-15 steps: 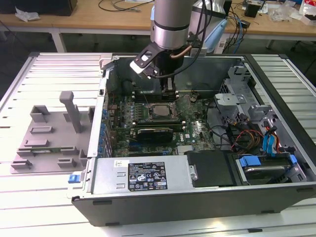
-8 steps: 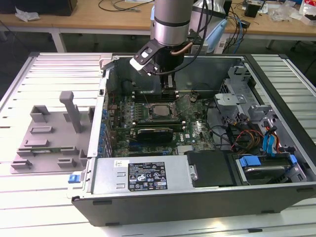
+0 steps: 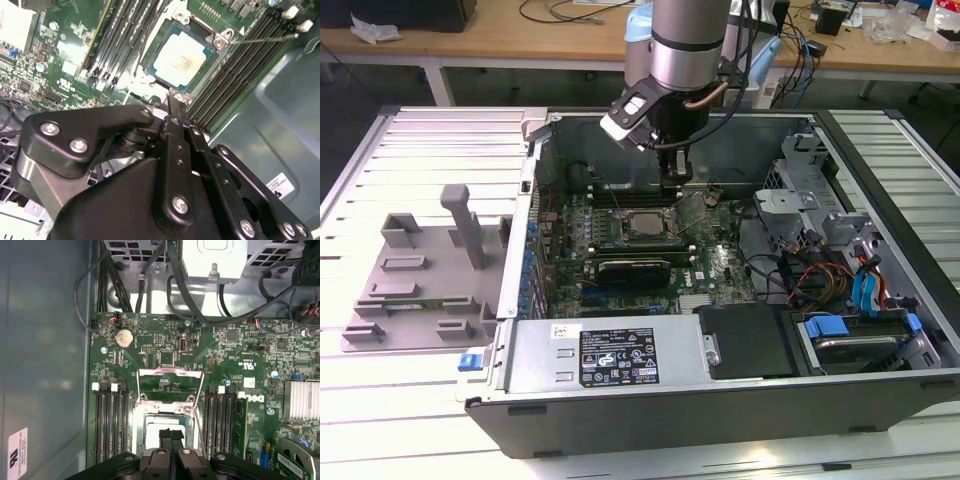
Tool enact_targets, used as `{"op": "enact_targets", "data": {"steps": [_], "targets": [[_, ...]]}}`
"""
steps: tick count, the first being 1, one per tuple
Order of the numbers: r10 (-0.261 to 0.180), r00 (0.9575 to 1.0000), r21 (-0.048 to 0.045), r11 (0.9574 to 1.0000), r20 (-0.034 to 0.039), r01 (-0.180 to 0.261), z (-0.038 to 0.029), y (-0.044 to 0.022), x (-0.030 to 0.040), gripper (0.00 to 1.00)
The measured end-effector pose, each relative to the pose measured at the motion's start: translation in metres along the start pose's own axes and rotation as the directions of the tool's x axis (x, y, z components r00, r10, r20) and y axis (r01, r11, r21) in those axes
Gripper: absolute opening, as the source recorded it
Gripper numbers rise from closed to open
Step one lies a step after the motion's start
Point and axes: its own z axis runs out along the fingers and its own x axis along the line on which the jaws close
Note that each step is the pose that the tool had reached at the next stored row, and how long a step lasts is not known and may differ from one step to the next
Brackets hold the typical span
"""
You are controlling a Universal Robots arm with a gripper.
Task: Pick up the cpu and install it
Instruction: 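Close the cpu cover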
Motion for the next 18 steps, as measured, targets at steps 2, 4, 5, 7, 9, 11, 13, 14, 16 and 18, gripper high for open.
{"op": "enact_targets", "data": {"steps": [2, 4, 5, 7, 9, 11, 13, 14, 16, 18], "targets": [[0.000, 1.0000, 0.0000, 1.0000, 0.0001, 0.000, -0.0036, 0.0000, 0.0000, 0.11], [0.000, 1.0000, -0.0001, 1.0000, -0.0001, 0.000, -0.0037, 0.0000, 0.0000, 0.11], [0.000, 1.0000, 0.0000, 1.0000, 0.0000, 0.000, -0.0037, 0.0001, 0.0000, 0.11], [0.000, 1.0000, 0.0000, 1.0000, 0.0001, 0.000, -0.0038, 0.0009, 0.0000, 0.11], [0.000, 1.0000, 0.0001, 1.0000, 0.0001, 0.000, -0.0037, 0.0036, -0.0001, 0.11], [0.000, 1.0000, 0.0000, 1.0000, 0.0000, 0.000, -0.0037, 0.0074, -0.0003, 0.11], [0.000, 1.0000, 0.0000, 1.0000, 0.0000, 0.000, -0.0036, 0.0116, -0.0004, 0.11], [0.000, 1.0000, 0.0000, 1.0000, 0.0000, 0.000, -0.0036, 0.0128, -0.0004, 0.11], [0.000, 1.0000, 0.0000, 1.0000, 0.0000, 0.000, -0.0035, 0.0165, -0.0006, 0.11], [0.000, 1.0000, 0.0000, 1.0000, 0.0000, 0.000, -0.0035, 0.0182, -0.0006, 0.11]]}}
